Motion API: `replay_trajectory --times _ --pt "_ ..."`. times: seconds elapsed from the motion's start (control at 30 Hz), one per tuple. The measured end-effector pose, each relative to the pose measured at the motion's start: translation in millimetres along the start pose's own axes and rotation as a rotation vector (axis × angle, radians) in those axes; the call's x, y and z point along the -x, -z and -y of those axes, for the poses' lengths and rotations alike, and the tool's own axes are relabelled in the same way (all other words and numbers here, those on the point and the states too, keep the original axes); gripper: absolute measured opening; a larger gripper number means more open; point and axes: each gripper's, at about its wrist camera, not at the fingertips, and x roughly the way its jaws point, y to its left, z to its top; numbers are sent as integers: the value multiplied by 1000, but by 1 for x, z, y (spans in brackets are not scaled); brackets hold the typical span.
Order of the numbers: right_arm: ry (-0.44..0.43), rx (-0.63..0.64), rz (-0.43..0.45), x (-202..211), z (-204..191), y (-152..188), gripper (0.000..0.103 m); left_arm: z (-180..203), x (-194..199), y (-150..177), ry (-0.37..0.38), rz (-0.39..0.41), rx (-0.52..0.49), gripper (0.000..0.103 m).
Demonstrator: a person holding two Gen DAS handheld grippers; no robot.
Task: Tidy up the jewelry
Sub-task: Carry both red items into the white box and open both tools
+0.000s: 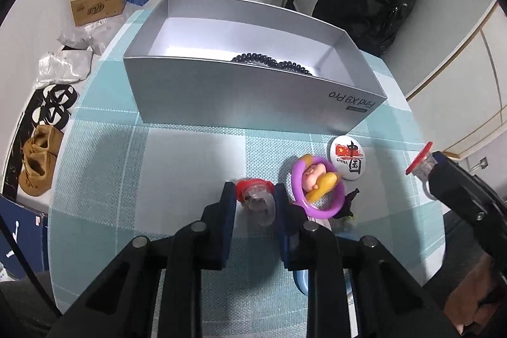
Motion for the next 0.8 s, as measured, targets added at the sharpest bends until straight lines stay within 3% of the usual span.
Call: replay_trajectory --times 0.3,0.4,0.57,0.8 --pt "-20 -20 22 4 3 -8 15 -7 18 -4 69 42 49 17" --pt "-24 -22 28 5 5 -14 15 -8 36 -7 138 103 81 17" --pt "-32 -12 40 4 4 -27 15 -6 69 -15 183 237 83 17" --pt "-44 -3 50 -4 5 -49 15 -10 71 -44 215 271 108 17"
